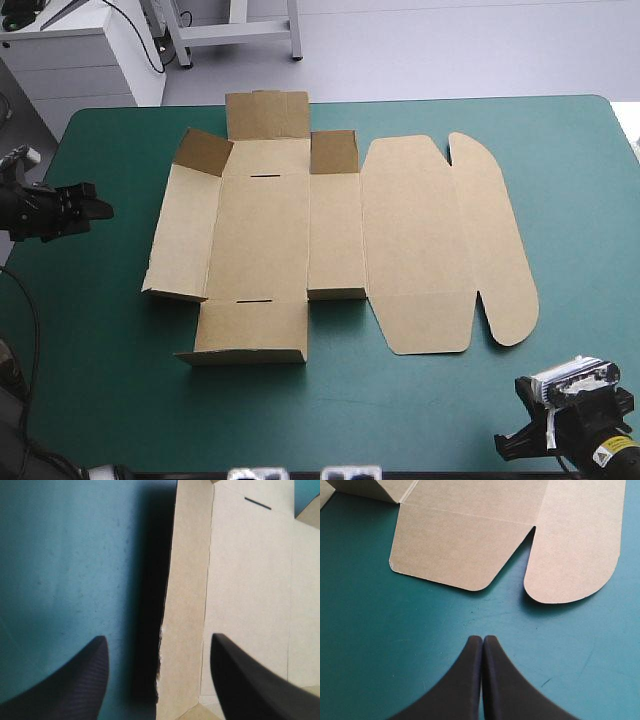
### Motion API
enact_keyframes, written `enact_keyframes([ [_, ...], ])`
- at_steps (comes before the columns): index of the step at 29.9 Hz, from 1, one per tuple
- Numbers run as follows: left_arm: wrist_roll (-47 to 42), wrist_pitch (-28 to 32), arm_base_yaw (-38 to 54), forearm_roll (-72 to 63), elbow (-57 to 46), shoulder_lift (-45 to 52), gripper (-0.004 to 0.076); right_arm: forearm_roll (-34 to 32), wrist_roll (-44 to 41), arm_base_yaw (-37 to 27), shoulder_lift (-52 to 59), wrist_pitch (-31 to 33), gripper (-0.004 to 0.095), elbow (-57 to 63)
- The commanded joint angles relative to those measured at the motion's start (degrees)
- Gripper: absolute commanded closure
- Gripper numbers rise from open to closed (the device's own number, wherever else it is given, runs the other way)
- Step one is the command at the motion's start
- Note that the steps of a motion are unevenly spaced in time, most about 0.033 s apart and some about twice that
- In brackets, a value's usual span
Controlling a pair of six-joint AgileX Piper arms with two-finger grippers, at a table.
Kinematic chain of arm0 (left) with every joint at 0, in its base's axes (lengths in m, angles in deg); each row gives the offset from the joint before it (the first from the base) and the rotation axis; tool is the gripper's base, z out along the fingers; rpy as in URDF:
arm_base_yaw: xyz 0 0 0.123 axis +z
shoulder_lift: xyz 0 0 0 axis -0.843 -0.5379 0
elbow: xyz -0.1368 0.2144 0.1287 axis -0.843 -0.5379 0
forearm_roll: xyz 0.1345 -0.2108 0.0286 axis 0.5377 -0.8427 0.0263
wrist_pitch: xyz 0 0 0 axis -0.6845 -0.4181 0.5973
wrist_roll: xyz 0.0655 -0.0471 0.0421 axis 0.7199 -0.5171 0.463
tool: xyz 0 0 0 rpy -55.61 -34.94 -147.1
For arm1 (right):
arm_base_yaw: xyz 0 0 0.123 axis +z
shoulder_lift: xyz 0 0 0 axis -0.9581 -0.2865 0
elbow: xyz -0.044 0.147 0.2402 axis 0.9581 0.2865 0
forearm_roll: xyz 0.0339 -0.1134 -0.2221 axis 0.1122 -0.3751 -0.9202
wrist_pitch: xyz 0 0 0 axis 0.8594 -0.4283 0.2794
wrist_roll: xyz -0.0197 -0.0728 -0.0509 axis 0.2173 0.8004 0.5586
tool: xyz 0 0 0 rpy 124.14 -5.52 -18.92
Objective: Fold the box
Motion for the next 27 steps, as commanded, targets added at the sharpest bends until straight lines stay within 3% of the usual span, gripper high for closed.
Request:
enact_keyframes([
  [1, -0.9, -3.5, -2.0, -2.7, -0.1, 0.7, 0.0225, 1.0, 0.2, 0.3, -0.7, -3.3, 0.0922, -1.2],
  [14, 4.1, -3.9, -8.2, -3.8, -9.1, -4.4, 0.0225, 1.0, 0.2, 0.3, -0.7, -3.3, 0.0922, -1.2],
  [27, 7.7, -3.8, -12.8, -11.2, -9.6, -8.0, 0.0228, 1.0, 0.2, 0.3, -0.7, -3.3, 0.0922, -1.2],
])
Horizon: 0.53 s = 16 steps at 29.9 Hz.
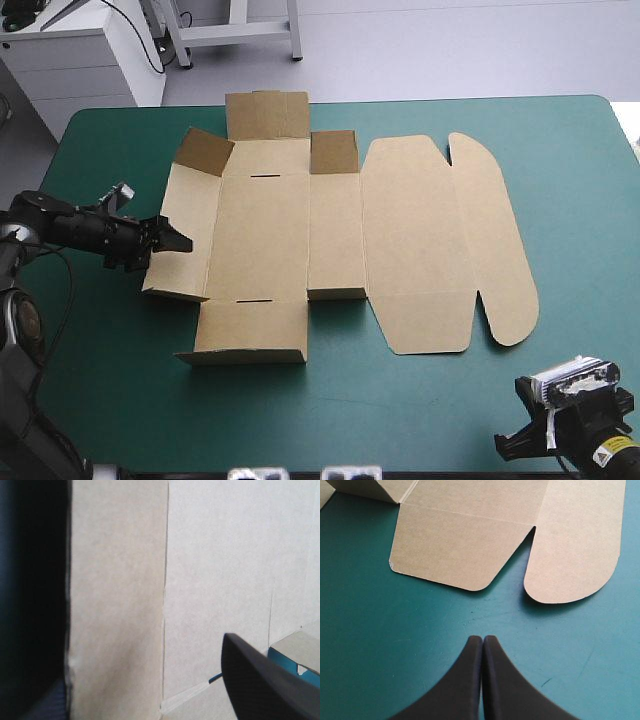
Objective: Fold the box
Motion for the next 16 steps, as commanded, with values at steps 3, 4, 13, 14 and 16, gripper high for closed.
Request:
enact_keyframes([
  [3, 0.3, -4.4, -2.9, -3.9, 1.2, 0.5, 0.0230, 1.0, 0.2, 0.3, -0.7, -3.3, 0.0922, -1.2],
  [4, 0.2, -4.1, -3.2, -4.1, 1.2, 0.2, 0.0237, 1.0, 0.2, 0.3, -0.7, -3.3, 0.0922, -1.2],
  [13, -0.2, -3.5, -3.3, -5.4, 1.2, -0.4, 0.0728, 1.0, 0.2, 0.3, -0.7, -3.3, 0.0922, -1.2],
  [14, 0.1, -3.9, -3.3, -5.6, 1.2, -0.4, 0.0732, 1.0, 0.2, 0.3, -0.7, -3.3, 0.0922, -1.2],
  [16, 2.2, -5.5, -3.3, -6.3, 1.2, -0.4, 0.0732, 1.0, 0.2, 0.3, -0.7, -3.3, 0.0922, -1.2],
])
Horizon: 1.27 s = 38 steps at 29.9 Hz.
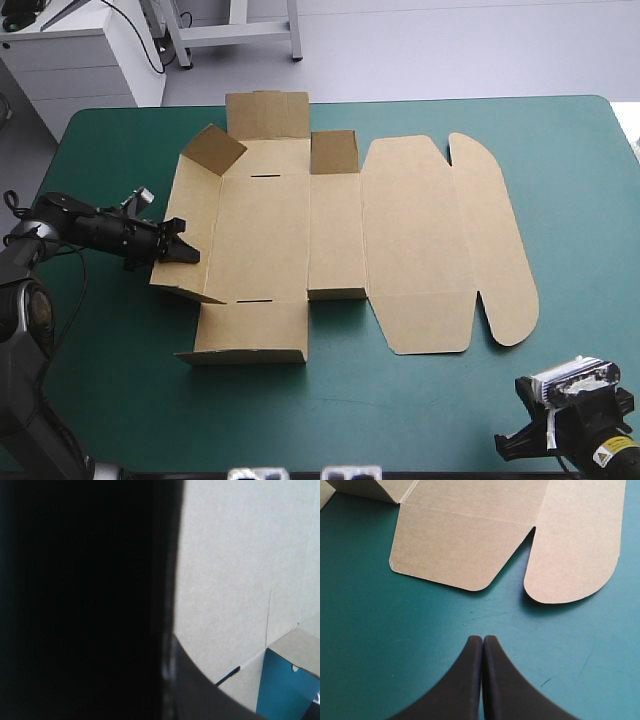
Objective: Fold the box
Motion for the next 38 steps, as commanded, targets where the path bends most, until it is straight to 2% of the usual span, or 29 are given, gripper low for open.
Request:
enact_keyframes([
  [1, 2.2, -5.9, -0.4, -4.5, 1.2, 3.0, 0.0732, 1.0, 0.2, 0.3, -0.7, -3.3, 0.0922, -1.2],
  [8, 6.6, -5.9, -1.0, -11.0, 2.2, 3.7, 0.0732, 1.0, 0.2, 0.3, -0.7, -3.3, 0.0922, -1.2],
  [13, 7.9, -5.9, -4.2, -7.3, 8.2, 5.8, 0.0732, 1.0, 0.2, 0.3, -0.7, -3.3, 0.0922, -1.2],
  [29, 4.5, -5.5, -27.5, 26.5, 45.4, 9.2, 0.0732, 1.0, 0.2, 0.3, -0.7, -3.3, 0.0922, -1.2],
  [32, 4.5, -4.5, -32.9, 35.7, 49.0, 9.2, 0.0732, 1.0, 0.2, 0.3, -0.7, -3.3, 0.0922, -1.2],
  [38, 4.6, 0.1, -42.4, 49.0, 49.2, 8.9, 0.0732, 1.0, 0.2, 0.3, -0.7, -3.3, 0.0922, -1.2],
])
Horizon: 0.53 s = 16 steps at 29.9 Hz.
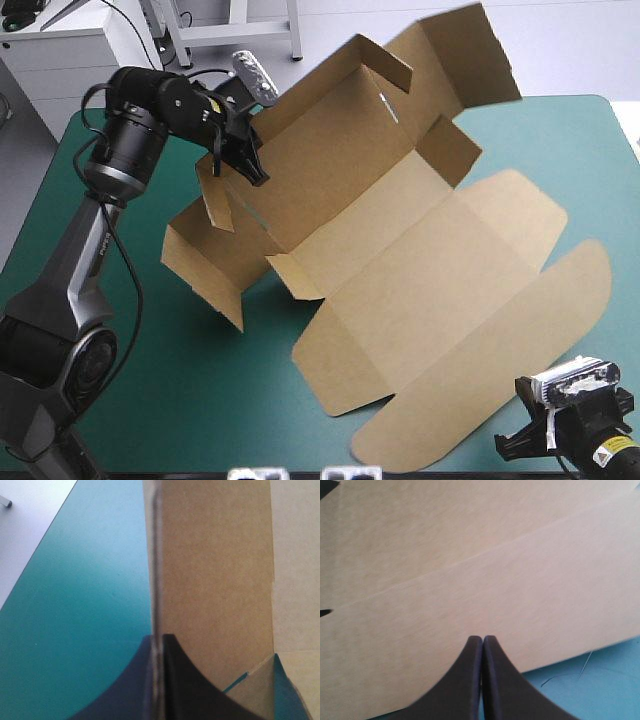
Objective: Fold the box
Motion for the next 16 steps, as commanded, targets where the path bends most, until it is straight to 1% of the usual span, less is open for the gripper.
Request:
enact_keyframes([
  [1, 0.4, 4.0, -4.6, 3.9, 1.7, 3.1, 0.0732, 1.0, 0.2, 0.3, -0.7, -3.3, 0.0922, -1.2],
  [4, 0.4, 7.9, -7.9, 5.8, 1.0, 3.1, 0.0732, 1.0, 0.2, 0.3, -0.7, -3.3, 0.0922, -1.2],
  [10, 0.1, 7.9, -15.3, 21.1, -2.6, 3.2, 0.0733, 1.0, 0.2, 0.3, -0.7, -3.3, 0.0922, -1.2],
  [16, 0.1, 12.4, -20.4, 28.6, -7.1, 4.5, 0.0733, 1.0, 0.2, 0.3, -0.7, -3.3, 0.0922, -1.2],
])
